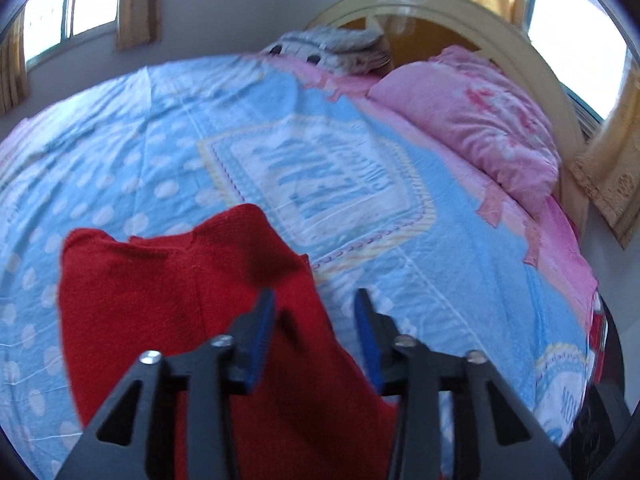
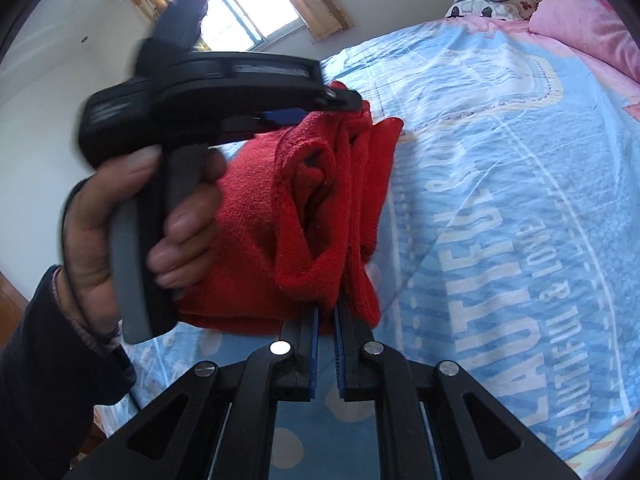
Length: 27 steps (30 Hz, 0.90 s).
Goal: Fold small clothes
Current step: 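Open both tools and release the folded sweater, then pinch the folded red sweater edge with the right tool and straighten it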
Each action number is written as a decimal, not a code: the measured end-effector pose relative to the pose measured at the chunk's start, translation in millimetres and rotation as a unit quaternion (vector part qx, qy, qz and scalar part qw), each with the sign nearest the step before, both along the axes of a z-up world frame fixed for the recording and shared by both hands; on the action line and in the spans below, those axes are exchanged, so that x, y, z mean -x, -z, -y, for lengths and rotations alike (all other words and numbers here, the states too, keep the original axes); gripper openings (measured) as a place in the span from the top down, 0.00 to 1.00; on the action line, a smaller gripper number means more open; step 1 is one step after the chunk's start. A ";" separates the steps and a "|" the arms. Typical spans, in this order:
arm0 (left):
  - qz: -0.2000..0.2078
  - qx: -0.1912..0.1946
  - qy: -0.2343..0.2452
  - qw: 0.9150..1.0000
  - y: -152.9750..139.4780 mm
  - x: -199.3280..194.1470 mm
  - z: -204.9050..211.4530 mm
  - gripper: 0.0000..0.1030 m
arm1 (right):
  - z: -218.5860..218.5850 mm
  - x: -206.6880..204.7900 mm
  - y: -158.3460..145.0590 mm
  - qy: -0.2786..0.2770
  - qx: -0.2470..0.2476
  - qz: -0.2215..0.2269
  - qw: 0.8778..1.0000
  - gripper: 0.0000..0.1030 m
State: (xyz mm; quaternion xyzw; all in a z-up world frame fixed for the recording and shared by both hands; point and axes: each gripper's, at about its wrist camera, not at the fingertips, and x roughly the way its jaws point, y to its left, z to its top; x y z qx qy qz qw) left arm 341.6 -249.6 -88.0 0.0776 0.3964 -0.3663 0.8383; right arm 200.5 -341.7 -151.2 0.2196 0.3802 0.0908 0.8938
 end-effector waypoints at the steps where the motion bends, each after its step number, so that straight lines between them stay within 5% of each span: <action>1: 0.017 -0.001 -0.006 1.000 -2.9 6.5 -8.7 0.41 | 1.2 -0.1 0.2 0.001 -0.001 -0.002 1.000 0.94; 3: 0.036 -0.004 -0.017 0.999 -3.0 12.0 -22.2 0.32 | 4.7 1.0 2.3 0.006 0.004 -0.010 1.000 0.94; 10: 0.087 -0.030 -0.086 0.992 12.6 25.7 -86.4 0.27 | 21.8 21.7 1.0 0.021 0.013 -0.010 1.000 0.95; 12: 0.080 -0.017 -0.100 0.992 20.4 29.9 -106.3 0.27 | 27.5 31.5 -7.3 0.051 0.040 0.009 0.998 0.82; 14: 0.073 -0.006 -0.113 0.991 25.7 32.9 -117.7 0.27 | 32.8 37.2 -20.9 0.074 0.051 0.039 0.995 0.42; 15: 0.071 -0.002 -0.117 0.991 28.1 34.6 -120.8 0.26 | 36.1 39.3 -30.1 0.080 0.038 0.063 0.994 0.42; 22: 0.070 0.003 -0.129 0.989 41.7 43.0 -127.0 0.17 | 26.8 -19.5 -48.7 0.045 -0.028 0.070 0.996 0.43; 24: 0.077 0.002 -0.132 0.988 44.3 45.1 -129.2 0.12 | 23.2 -42.1 -41.6 0.031 -0.052 0.047 0.997 0.67; 25: 0.081 0.004 -0.135 0.988 45.7 45.9 -130.8 0.11 | 17.4 -48.4 -37.6 0.027 -0.050 0.038 0.998 0.91; 27: 0.079 0.014 -0.137 0.987 48.6 47.1 -135.5 0.08 | 16.4 -49.4 -35.3 0.030 -0.029 0.035 0.999 0.92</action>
